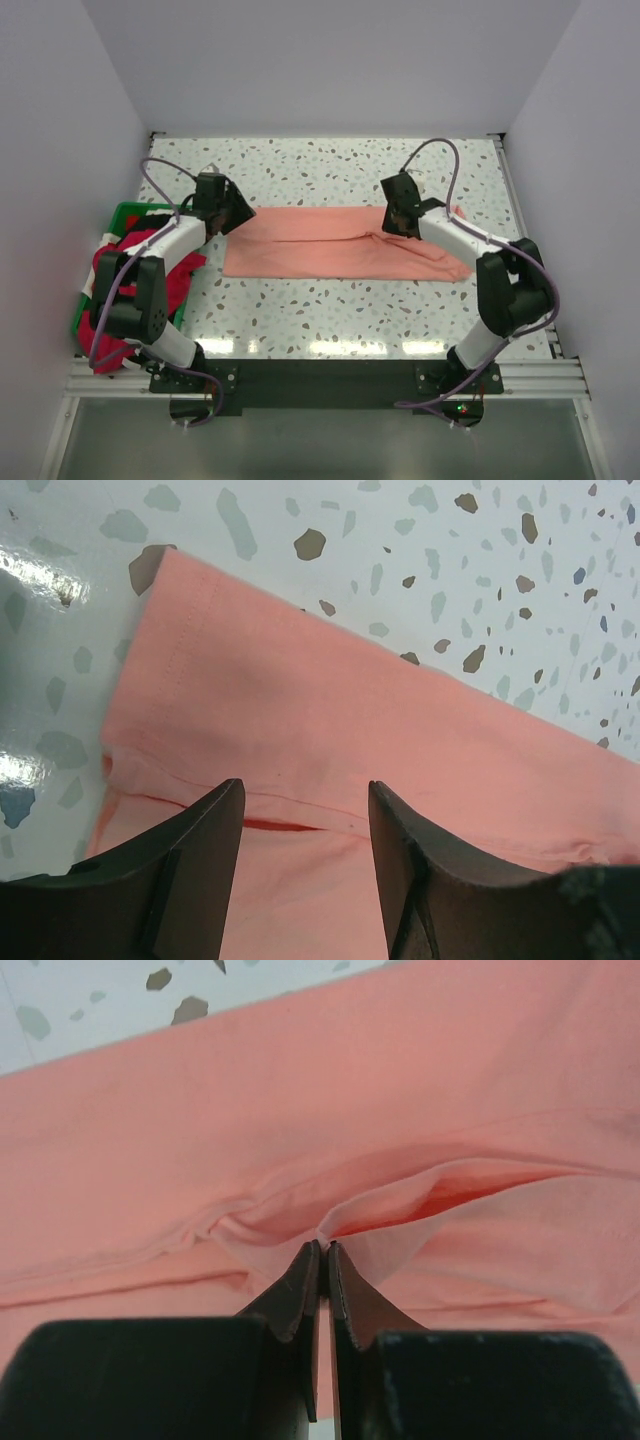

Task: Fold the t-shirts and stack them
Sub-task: Fold the tshirt

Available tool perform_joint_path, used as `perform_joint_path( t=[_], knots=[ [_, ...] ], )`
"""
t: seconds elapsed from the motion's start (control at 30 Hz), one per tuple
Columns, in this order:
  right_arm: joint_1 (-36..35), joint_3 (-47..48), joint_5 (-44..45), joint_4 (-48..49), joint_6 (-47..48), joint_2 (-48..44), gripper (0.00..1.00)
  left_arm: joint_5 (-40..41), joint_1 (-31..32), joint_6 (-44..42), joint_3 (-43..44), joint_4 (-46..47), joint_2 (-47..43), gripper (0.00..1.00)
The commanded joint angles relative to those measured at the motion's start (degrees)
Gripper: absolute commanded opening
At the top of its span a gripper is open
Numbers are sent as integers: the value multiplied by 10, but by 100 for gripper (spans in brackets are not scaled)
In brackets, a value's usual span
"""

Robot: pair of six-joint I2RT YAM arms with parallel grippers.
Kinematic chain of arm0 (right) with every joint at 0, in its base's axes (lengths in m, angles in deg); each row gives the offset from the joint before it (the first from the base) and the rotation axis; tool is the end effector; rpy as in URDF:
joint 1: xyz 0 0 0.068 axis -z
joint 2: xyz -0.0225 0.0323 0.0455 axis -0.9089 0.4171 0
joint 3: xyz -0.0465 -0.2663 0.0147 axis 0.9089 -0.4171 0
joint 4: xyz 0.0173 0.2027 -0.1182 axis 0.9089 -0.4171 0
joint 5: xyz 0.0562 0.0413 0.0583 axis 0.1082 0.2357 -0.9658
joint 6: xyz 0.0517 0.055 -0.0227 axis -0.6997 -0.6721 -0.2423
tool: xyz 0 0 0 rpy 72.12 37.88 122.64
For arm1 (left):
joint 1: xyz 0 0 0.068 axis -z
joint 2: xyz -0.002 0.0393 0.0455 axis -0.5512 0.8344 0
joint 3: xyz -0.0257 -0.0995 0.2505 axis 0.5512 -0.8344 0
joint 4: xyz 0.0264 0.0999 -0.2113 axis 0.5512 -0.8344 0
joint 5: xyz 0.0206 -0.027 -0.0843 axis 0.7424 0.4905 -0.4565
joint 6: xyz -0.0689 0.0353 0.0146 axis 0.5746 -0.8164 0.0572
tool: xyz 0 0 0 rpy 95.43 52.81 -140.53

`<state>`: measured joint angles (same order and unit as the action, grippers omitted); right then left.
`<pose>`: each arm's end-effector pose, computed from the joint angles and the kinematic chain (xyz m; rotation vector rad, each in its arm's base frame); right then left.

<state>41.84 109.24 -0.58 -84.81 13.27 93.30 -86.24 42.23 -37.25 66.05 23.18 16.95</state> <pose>0.3278 0.1172 0.2016 0.3209 2.4090 -0.0145 0.3267 -0.0504 0.1954 -0.7038 2.2916 -0.4327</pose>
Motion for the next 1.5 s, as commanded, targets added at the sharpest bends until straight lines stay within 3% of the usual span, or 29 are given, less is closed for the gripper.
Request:
perform_joint_path(
  t=[0.0, 0.2, 0.5, 0.53, 0.63, 0.83, 0.93, 1.07, 1.27, 1.47],
  knots=[
    [-14, -37, -9, 31, -53, -46, 1, -12, 3, 3, 7, 18, -18, 57],
    [-43, -124, -20, 94, -88, -109, 2, -17, 3, 3, 6, 17, -19, 57],
    [-71, -195, -53, 168, -80, -162, 28, -32, 3, 3, -3, 24, -25, 57],
    [-71, -192, -53, 164, -75, -173, 36, -32, 3, 3, -3, 25, -26, 57],
    [-72, -163, -28, 117, -49, -200, 44, -37, 4, 1, -3, 23, -28, 57],
    [-30, -83, 95, -2, -8, -205, 50, -56, 19, -16, -2, 32, -46, 57],
    [56, -61, 47, -20, 5, -182, 50, -61, 58, -33, 19, 32, -42, 57],
    [136, -33, 15, -38, 15, -132, 50, -38, 158, -60, 64, 24, -13, 57],
    [195, -15, -43, -34, 11, -57, 51, -3, 295, -100, 171, 5, 89, 56],
    [202, -13, -47, -30, 11, -29, 51, -2, 375, -151, 274, -24, 198, 61]
  ],
)
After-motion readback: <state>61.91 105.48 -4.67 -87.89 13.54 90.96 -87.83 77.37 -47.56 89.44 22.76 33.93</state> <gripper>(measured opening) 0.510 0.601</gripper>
